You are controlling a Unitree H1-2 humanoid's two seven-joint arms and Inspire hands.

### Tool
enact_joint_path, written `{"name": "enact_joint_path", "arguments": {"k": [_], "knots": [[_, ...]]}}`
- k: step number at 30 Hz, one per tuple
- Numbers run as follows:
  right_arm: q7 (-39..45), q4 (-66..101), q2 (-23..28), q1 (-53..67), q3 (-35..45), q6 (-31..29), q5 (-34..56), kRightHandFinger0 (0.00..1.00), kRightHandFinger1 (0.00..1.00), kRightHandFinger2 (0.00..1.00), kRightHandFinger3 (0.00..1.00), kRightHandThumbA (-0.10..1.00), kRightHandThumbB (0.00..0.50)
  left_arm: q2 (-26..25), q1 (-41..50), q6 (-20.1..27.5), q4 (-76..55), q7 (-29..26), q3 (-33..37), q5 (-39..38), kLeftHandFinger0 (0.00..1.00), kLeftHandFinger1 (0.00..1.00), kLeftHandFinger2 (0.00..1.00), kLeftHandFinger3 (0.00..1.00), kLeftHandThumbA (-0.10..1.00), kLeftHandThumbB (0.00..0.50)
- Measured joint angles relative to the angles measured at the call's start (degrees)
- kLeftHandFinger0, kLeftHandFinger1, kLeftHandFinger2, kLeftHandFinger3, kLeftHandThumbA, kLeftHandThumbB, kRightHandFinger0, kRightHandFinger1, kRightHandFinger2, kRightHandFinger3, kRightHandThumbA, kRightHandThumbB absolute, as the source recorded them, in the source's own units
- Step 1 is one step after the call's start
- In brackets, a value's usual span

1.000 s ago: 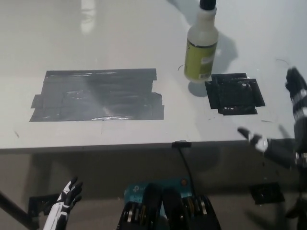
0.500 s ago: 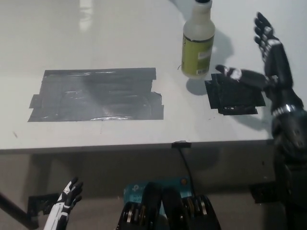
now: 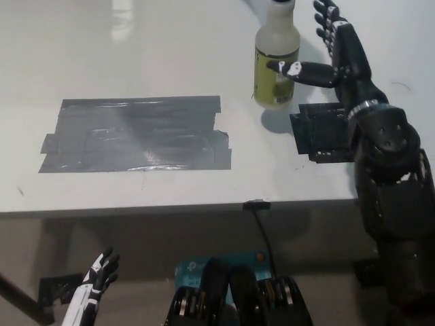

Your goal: A person hands a spray bottle to the robot which it grabs with its right hand and places on the black spot infront of it on the table

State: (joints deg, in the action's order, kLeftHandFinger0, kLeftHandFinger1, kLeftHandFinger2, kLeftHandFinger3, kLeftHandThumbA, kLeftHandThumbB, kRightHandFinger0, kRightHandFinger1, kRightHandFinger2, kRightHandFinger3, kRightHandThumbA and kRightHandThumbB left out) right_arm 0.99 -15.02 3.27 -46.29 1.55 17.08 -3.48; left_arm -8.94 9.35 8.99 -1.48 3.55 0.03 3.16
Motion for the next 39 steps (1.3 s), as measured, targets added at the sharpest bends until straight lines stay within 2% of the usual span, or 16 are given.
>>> {"name": "enact_joint_path", "arguments": {"k": [5,9,15,20,22,28,29,30,31,32,33,34,35,36,39], "knots": [[0.17,-4.58,-0.59,-1.58,-0.57,-0.13,0.53,1.00,1.00,1.00,1.00,1.00,0.454,0.00,-0.20,0.00,-0.04,0.03,0.00,0.04,1.00,1.00,1.00,1.00,1.00,0.315],[0.21,-7.68,-0.65,-3.12,-1.15,-0.20,0.57,1.00,1.00,1.00,1.00,1.00,0.476,0.00,-0.21,-0.04,-0.08,0.19,-0.01,0.01,1.00,1.00,1.00,1.00,1.00,0.318],[0.17,-11.44,-0.65,-6.07,-2.31,-0.22,0.33,1.00,1.00,1.00,1.00,1.00,0.494,0.01,-0.49,-0.14,-0.14,0.34,-0.07,-0.08,1.00,1.00,1.00,1.00,1.00,0.293],[-0.04,-14.19,-0.64,-7.66,-3.69,-0.87,-0.08,1.00,1.00,1.00,1.00,1.00,0.478,0.00,-0.52,-0.14,-0.21,0.35,-0.07,-0.03,1.00,1.00,1.00,1.00,1.00,0.284],[-0.04,-14.94,-0.64,-8.00,-3.94,-1.06,-0.15,1.00,1.00,1.00,1.00,1.00,0.488,0.00,-0.54,-0.13,-0.21,0.34,-0.07,0.02,1.00,1.00,1.00,1.00,1.00,0.291],[0.04,-17.07,-0.43,-9.79,-4.68,-2.28,-0.47,1.00,1.00,1.00,1.00,1.00,0.435,-0.01,-0.76,-0.19,-0.23,0.38,-0.06,0.05,1.00,1.00,1.00,1.00,1.00,0.317],[0.08,-17.43,-0.43,-10.07,-4.73,-2.50,-0.48,1.00,1.00,1.00,1.00,0.90,0.425,-0.01,-0.79,-0.21,-0.26,0.38,-0.06,0.05,1.00,1.00,1.00,1.00,1.00,0.318],[0.08,-18.23,-0.41,-10.74,-4.78,-2.76,-0.52,0.85,0.86,0.99,1.00,0.70,0.388,-0.01,-0.86,-0.26,-0.29,0.39,-0.05,0.06,1.00,1.00,1.00,1.00,1.00,0.329],[0.04,-18.63,-0.41,-11.11,-4.80,-2.80,-0.63,0.45,0.53,0.70,0.96,0.45,0.320,-0.01,-0.89,-0.28,-0.29,0.40,-0.05,0.05,1.00,1.00,1.00,1.00,1.00,0.320],[-0.27,-19.33,-0.39,-11.79,-5.04,-2.79,-1.03,0.23,0.33,0.45,0.61,0.24,0.274,-0.01,-0.92,-0.30,-0.29,0.41,-0.04,0.05,1.00,1.00,1.00,1.00,1.00,0.316],[-0.51,-19.92,-0.39,-12.25,-5.16,-2.72,-1.37,0.04,0.24,0.45,0.38,-0.09,0.256,-0.01,-0.93,-0.30,-0.29,0.42,-0.04,0.06,1.00,1.00,1.00,1.00,1.00,0.314],[-0.69,-20.14,-0.39,-12.43,-5.29,-2.65,-1.69,0.01,0.24,0.51,0.39,-0.10,0.240,-0.01,-0.93,-0.30,-0.29,0.42,-0.04,0.06,1.00,1.00,1.00,1.00,1.00,0.314],[-1.63,-20.76,-0.41,-13.05,-5.79,-2.47,-2.59,0.00,0.29,0.58,0.45,-0.10,0.225,-0.02,-0.95,-0.30,-0.29,0.43,-0.02,0.08,1.00,1.00,1.00,1.00,1.00,0.313],[-2.11,-20.86,-0.44,-13.20,-5.94,-2.45,-2.95,0.07,0.41,0.70,0.59,-0.10,0.189,-0.02,-0.96,-0.30,-0.29,0.43,-0.02,0.09,1.00,1.00,1.00,1.00,1.00,0.314],[-3.36,-20.91,-0.51,-13.23,-6.29,-2.51,-4.14,0.05,0.40,0.74,0.68,-0.10,0.164,-0.07,-1.02,-0.30,-0.29,0.44,-0.02,0.11,1.00,1.00,1.00,1.00,1.00,0.314]]}}
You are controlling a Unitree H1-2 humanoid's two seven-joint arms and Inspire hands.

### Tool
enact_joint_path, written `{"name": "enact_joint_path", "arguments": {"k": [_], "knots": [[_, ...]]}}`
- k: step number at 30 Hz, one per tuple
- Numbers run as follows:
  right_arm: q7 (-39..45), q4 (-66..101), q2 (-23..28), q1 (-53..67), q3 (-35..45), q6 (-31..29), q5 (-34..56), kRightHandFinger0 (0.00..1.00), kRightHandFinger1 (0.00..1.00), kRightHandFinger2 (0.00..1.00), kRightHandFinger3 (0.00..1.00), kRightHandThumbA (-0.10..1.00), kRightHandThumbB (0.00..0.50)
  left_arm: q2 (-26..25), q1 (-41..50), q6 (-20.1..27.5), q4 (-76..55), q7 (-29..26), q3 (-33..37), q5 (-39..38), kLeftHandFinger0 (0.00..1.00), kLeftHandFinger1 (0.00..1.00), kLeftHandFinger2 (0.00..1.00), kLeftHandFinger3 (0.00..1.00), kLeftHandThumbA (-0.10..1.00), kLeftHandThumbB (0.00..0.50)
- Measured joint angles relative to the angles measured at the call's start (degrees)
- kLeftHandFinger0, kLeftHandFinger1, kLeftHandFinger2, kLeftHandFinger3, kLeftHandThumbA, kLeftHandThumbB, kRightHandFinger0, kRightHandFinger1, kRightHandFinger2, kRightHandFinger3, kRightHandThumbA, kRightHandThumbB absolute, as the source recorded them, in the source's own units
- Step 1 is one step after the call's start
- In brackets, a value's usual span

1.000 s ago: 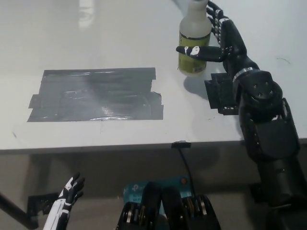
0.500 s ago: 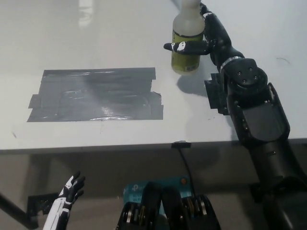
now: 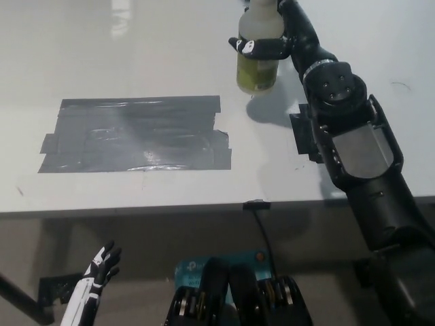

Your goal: A person hands a spray bottle to the robot which it grabs with its right hand and places on the black spot infront of it on the table

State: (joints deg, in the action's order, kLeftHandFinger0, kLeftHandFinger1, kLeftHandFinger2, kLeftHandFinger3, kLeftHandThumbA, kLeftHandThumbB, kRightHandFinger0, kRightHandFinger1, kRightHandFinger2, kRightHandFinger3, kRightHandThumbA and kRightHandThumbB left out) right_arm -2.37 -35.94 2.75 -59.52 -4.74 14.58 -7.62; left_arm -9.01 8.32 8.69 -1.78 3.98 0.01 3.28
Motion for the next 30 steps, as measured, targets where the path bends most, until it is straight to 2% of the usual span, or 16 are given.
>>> {"name": "enact_joint_path", "arguments": {"k": [1,4,8,9,11,15,17,18,20,24,30], "knots": [[-0.21,0.00,-0.01,0.08,-0.15,-0.14,-0.39,0.01,0.37,0.73,0.72,-0.10,0.159,-0.02,-0.06,0.00,0.00,0.00,0.00,0.00,1.00,1.00,1.00,1.00,1.00,0.314],[-0.48,0.00,-0.02,0.14,-0.23,-0.37,-0.75,0.00,0.39,0.80,0.83,-0.10,0.140,-0.02,-0.20,-0.02,-0.05,0.01,0.00,0.04,1.00,1.00,1.00,1.00,1.00,0.310],[-1.41,-0.05,0.04,0.45,-0.32,-0.56,-1.93,0.00,0.37,0.76,0.80,-0.10,0.131,-0.04,-0.42,-0.10,-0.10,0.02,-0.01,0.10,1.00,1.00,1.00,1.00,1.00,0.295],[-1.62,-0.11,0.08,0.49,-0.37,-0.68,-2.13,0.00,0.35,0.73,0.76,-0.10,0.130,-0.07,-0.48,-0.14,-0.10,0.03,-0.02,0.10,1.00,1.00,1.00,1.00,1.00,0.294],[-1.99,-0.11,0.10,0.57,-0.31,-1.07,-2.39,0.04,0.39,0.75,0.77,-0.10,0.122,-0.13,-0.62,-0.20,-0.11,0.05,-0.03,0.09,1.00,1.00,1.00,1.00,1.00,0.300],[-2.07,0.41,0.12,1.30,0.47,-1.83,-2.11,0.00,0.45,0.80,0.84,-0.10,0.146,-0.15,-0.75,-0.44,-0.11,0.09,-0.02,0.04,1.00,1.00,1.00,1.00,1.00,0.308],[-2.17,1.66,0.18,2.27,1.02,-1.82,-2.10,0.00,0.42,0.77,0.80,-0.10,0.184,-0.20,-0.76,-0.48,-0.11,0.09,-0.02,0.06,1.00,1.00,1.00,1.00,1.00,0.308],[-2.20,2.51,0.22,2.82,1.29,-1.77,-2.10,0.00,0.40,0.75,0.77,-0.10,0.186,-0.25,-0.76,-0.48,-0.11,0.09,-0.02,0.08,1.00,1.00,1.00,1.00,1.00,0.310],[-2.24,4.64,0.47,3.76,1.94,-1.67,-2.15,0.00,0.37,0.73,0.75,-0.10,0.133,-0.35,-0.79,-0.48,-0.10,0.09,-0.03,0.11,1.00,1.00,1.00,1.00,1.00,0.312],[-2.41,7.95,1.84,5.02,2.32,-1.71,-2.72,0.00,0.39,0.77,0.81,-0.10,0.107,-0.41,-0.86,-0.48,-0.10,0.09,-0.05,0.11,1.00,1.00,1.00,1.00,1.00,0.320],[-3.77,9.71,5.26,6.39,3.32,-2.26,-4.35,0.00,0.41,0.78,0.81,-0.10,0.145,-0.41,-0.79,-0.51,-0.10,0.09,-0.06,0.10,1.00,1.00,1.00,1.00,1.00,0.303]]}}
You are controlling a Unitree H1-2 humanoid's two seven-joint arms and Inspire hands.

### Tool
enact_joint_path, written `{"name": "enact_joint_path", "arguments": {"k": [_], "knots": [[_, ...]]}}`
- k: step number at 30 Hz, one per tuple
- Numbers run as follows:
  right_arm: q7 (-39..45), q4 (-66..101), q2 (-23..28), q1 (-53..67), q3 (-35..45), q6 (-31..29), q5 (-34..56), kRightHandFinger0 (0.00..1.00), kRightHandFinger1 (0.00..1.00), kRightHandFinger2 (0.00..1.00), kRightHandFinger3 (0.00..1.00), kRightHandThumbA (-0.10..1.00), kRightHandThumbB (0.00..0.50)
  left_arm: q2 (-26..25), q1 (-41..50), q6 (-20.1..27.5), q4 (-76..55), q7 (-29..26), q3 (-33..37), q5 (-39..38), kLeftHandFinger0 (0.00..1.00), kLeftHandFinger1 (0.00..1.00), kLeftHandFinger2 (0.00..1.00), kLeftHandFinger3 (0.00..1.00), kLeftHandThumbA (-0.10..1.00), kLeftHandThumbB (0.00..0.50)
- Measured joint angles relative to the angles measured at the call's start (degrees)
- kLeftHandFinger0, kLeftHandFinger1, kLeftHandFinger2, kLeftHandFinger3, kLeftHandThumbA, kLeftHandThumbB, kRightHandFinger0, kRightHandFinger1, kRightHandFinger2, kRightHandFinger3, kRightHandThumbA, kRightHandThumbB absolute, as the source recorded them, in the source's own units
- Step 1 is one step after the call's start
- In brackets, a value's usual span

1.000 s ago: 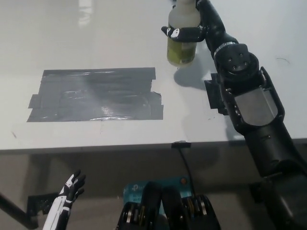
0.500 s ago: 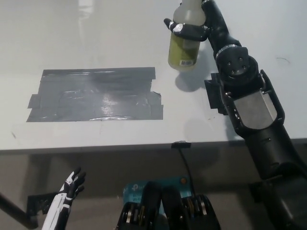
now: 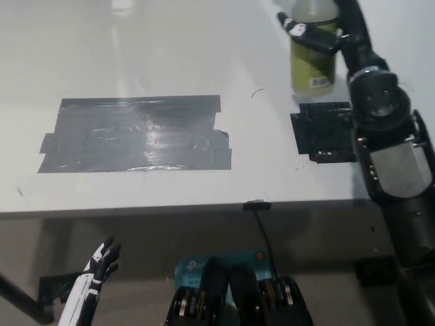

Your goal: A person hands a spray bottle to the robot which it grabs with its right hand and places on the black spot infront of it on the table

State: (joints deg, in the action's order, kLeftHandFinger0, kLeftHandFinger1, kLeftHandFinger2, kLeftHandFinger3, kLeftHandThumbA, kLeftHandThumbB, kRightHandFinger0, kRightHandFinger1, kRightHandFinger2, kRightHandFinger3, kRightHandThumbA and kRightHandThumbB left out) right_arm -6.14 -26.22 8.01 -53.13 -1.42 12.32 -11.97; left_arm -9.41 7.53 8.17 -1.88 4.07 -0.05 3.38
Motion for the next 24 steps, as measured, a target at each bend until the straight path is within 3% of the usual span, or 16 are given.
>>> {"name": "enact_joint_path", "arguments": {"k": [7,9,13,24], "knots": [[-2.52,-1.75,0.21,2.20,2.61,-0.81,0.02,0.03,0.43,0.80,0.81,-0.10,0.158,0.00,0.16,0.29,0.09,0.01,0.00,-0.15,1.00,1.00,1.00,1.00,1.00,0.286],[-3.35,-3.10,0.14,2.34,3.12,-1.16,0.02,0.03,0.45,0.83,0.86,-0.10,0.132,0.01,0.20,0.37,0.14,0.00,-0.01,-0.19,1.00,1.00,1.00,1.00,1.00,0.280],[-5.23,-5.71,-0.08,2.39,3.34,-2.57,-0.05,0.02,0.44,0.84,0.87,-0.10,0.131,0.01,0.22,0.42,0.15,0.00,-0.01,-0.20,1.00,1.00,1.00,1.00,1.00,0.279],[-13.63,-15.62,-3.33,2.72,3.16,-8.35,-2.17,0.00,0.33,0.79,0.85,-0.10,0.072,0.05,0.26,0.50,0.41,0.00,-0.03,-0.21,1.00,1.00,1.00,1.00,1.00,0.265]]}}
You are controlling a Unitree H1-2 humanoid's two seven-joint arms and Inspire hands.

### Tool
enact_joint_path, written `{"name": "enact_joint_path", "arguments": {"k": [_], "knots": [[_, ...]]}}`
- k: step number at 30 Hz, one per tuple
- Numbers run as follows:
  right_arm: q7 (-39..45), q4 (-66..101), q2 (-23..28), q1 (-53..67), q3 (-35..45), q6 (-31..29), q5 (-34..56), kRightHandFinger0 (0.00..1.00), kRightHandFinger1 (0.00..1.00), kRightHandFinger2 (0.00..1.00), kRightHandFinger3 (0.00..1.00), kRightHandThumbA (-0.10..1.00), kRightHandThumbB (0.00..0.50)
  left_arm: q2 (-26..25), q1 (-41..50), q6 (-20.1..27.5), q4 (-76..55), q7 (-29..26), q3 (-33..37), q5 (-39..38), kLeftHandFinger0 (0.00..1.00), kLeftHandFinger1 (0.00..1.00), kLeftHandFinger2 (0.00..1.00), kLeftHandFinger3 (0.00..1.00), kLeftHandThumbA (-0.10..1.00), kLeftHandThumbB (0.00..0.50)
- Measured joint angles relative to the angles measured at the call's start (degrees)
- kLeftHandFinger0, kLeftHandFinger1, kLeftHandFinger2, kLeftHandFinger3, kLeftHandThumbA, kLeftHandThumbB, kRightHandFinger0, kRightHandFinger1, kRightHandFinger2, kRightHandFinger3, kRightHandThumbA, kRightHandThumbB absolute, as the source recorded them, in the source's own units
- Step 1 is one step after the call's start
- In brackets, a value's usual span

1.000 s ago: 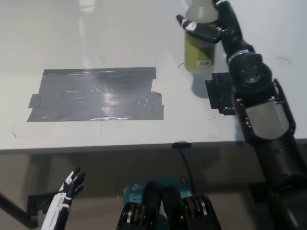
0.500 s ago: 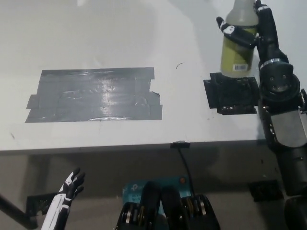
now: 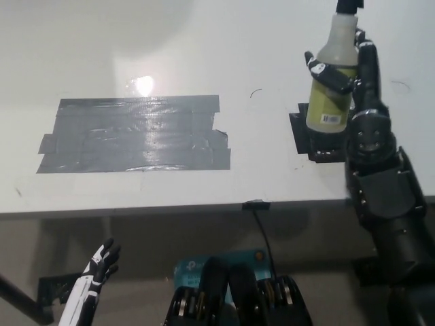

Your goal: A person hands a spray bottle to the robot which it grabs with its right hand and places on the black spot infront of it on the table

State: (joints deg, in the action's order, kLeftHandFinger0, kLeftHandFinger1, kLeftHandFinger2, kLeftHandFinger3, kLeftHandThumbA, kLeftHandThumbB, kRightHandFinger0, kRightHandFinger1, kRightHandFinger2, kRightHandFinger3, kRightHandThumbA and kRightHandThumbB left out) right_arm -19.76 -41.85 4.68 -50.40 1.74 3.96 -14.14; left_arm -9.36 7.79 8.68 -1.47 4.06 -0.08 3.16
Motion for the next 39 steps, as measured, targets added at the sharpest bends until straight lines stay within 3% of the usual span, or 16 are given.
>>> {"name": "enact_joint_path", "arguments": {"k": [11,17,21,29,32,39], "knots": [[-8.98,-6.58,-0.65,0.19,-1.29,-4.94,-3.01,0.00,0.26,0.74,0.89,-0.10,0.001,0.01,0.00,-0.02,0.04,-0.01,0.00,0.01,1.00,1.00,1.00,1.00,1.00,0.281],[-13.85,-8.21,-0.77,0.37,-1.96,-7.29,-4.54,0.00,0.24,0.72,0.89,-0.10,0.000,0.02,-0.01,-0.02,0.04,-0.01,0.00,0.01,1.00,1.00,1.00,1.00,1.00,0.254],[-16.98,-8.14,-0.78,0.49,-2.86,-9.14,-5.81,0.00,0.24,0.71,0.85,-0.10,0.013,0.02,0.00,-0.03,0.04,-0.01,0.00,0.01,1.00,1.00,1.00,1.00,1.00,0.265],[-23.40,-3.96,-1.30,5.41,-4.97,-13.91,-9.56,0.00,0.13,0.63,0.85,-0.10,0.001,0.03,-0.01,-0.03,0.04,-0.01,0.00,0.02,1.00,1.00,1.00,1.00,1.00,0.274],[-25.33,-1.47,-1.90,8.09,-5.34,-15.34,-10.73,0.00,0.05,0.54,0.76,-0.10,0.011,0.03,-0.01,-0.02,0.04,-0.01,0.01,0.03,1.00,1.00,1.00,1.00,1.00,0.272],[-29.62,3.32,-2.42,11.81,-6.73,-18.78,-12.85,0.00,0.04,0.54,0.72,-0.07,0.003,0.03,0.00,-0.01,0.04,0.00,0.02,0.02,1.00,1.00,1.00,1.00,1.00,0.287]]}}
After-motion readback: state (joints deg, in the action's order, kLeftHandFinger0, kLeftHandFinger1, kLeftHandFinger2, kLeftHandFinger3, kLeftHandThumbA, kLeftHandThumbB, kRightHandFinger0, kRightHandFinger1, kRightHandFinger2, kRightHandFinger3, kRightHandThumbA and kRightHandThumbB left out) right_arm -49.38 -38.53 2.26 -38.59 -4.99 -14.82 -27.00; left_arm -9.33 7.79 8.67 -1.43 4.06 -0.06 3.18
